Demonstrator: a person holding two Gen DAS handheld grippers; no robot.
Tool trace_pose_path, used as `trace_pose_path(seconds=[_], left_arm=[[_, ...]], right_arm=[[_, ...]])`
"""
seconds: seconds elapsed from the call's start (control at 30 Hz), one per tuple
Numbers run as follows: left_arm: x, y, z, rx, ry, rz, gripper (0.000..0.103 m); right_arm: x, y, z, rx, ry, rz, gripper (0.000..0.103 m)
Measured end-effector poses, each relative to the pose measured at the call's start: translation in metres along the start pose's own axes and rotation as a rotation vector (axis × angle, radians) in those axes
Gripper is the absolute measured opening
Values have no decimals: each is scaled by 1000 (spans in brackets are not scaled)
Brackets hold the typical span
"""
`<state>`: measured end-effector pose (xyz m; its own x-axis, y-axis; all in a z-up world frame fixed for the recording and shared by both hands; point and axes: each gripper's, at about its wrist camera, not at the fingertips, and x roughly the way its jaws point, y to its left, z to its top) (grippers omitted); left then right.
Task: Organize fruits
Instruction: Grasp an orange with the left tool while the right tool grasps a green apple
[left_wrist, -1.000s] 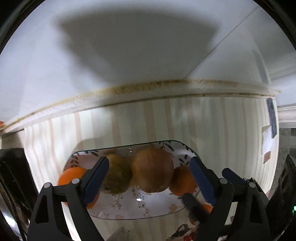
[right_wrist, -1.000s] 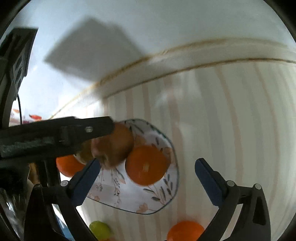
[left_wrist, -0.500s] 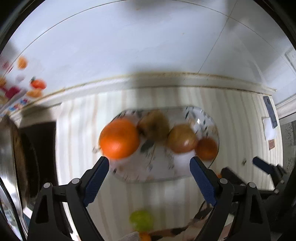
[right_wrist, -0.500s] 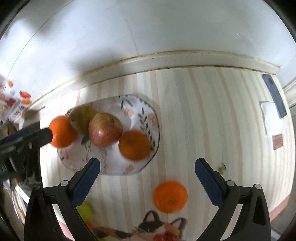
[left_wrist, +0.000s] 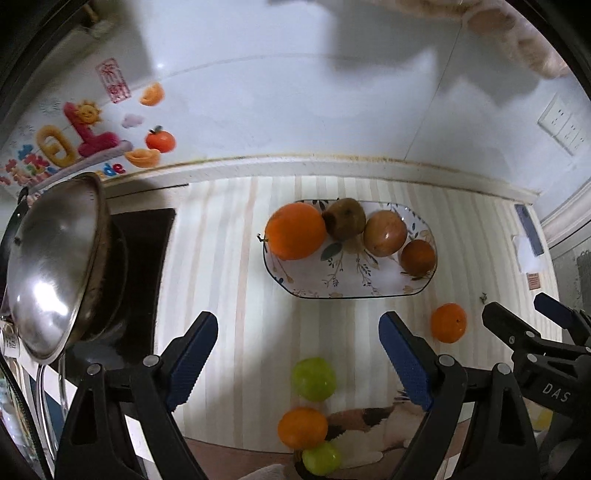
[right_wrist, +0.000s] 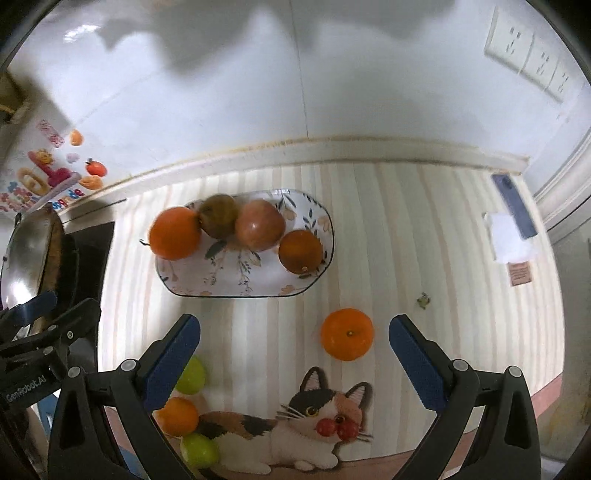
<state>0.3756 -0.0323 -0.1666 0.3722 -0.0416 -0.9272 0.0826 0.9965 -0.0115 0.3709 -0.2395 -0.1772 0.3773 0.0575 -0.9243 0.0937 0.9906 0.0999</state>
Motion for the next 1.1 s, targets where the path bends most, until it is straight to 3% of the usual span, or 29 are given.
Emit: trace_pose_path(seconds=[0.3,0.47,0.6,0.77,0.93,1.03,1.1], left_arm=[[-40,6,-19,-8,-72,-21,89],[-33,15,-32,-19,-37,-28,89],[-7,20,-46,-13,45,-13,89],[63,16,-78,17,234,5,89],[131,10,-111,9,429,-45,89],[154,5,-122,3,487,-71,89],[163,2,-127,7,501,-85,72]], right_arm=[[-60,18,-14,-10,-86,37,103],[-59,17,-24,18,-61,70,103],[-31,12,-39,45,22,92,103],[22,2,-67,93,161,114,103],[65,-2,-90,121,262,130,103],[84,-1,-98,134,303,143,103],[94,1,-101,135,317,145,103]])
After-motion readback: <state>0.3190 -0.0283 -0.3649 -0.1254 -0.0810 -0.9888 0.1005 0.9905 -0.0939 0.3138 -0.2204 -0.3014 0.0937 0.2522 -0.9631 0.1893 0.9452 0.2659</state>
